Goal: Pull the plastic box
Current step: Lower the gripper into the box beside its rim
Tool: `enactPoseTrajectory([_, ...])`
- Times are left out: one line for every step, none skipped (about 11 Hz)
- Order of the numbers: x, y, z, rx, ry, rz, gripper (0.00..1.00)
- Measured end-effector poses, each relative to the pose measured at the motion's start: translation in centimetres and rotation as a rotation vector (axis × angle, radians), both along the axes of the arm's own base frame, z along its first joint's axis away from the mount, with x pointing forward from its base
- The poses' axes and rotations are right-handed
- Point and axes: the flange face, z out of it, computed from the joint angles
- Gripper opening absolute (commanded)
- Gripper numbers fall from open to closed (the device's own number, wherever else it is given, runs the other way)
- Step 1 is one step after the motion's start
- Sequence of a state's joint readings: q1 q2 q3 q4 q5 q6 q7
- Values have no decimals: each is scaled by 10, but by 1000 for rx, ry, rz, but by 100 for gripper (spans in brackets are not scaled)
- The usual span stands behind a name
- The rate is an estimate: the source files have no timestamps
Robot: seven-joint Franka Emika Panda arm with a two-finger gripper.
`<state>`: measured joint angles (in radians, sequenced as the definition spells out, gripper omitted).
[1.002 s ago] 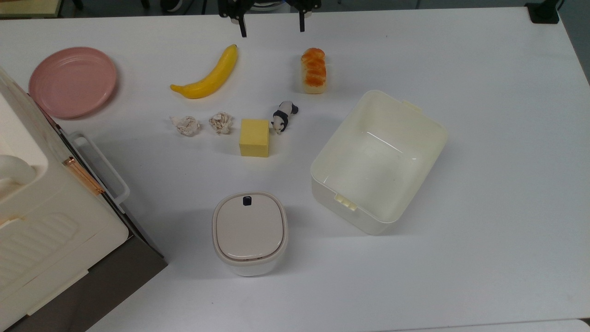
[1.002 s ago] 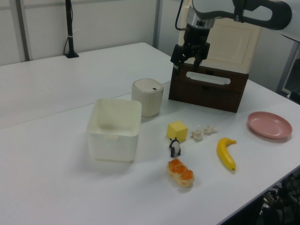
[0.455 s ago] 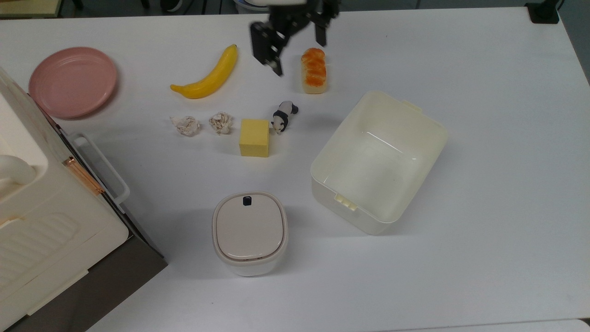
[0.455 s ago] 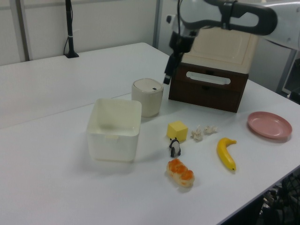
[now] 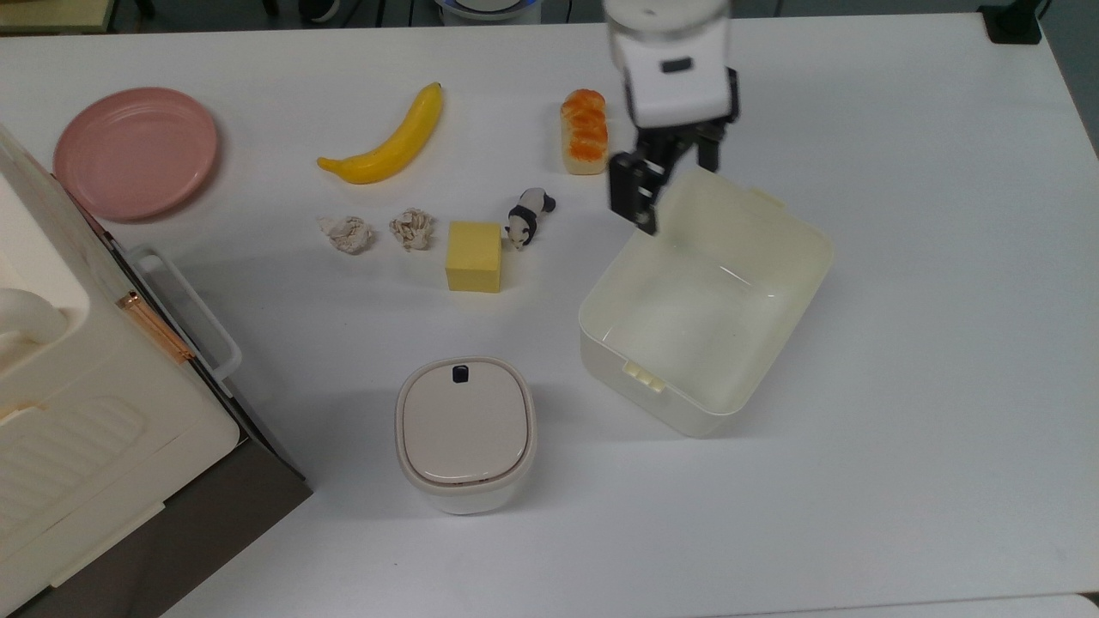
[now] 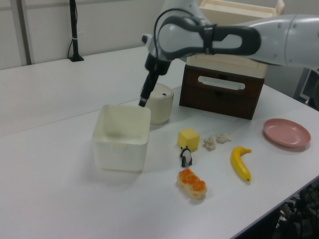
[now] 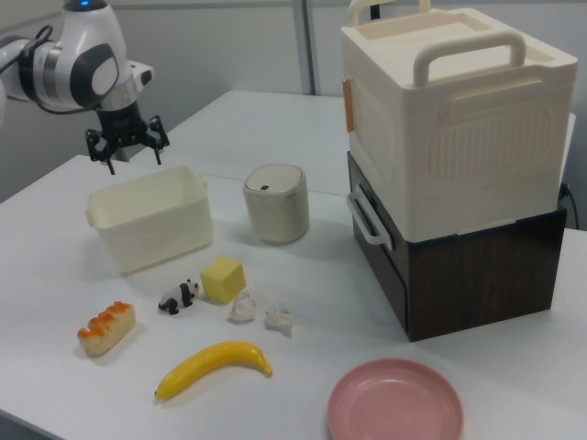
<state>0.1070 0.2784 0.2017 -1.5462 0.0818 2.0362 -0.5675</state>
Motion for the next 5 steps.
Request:
enactPoseTrajectory([1,14,-9,3,1,18,100])
enactPoseTrajectory([1,20,-16,3,9,27,100])
enactPoseTrajectory([2,22,-22,2,17,31,100])
enactPoseTrajectory([3,26,-30,-2,29,37,100])
enactPoseTrajectory([4,29,-43,-15,44,47,100])
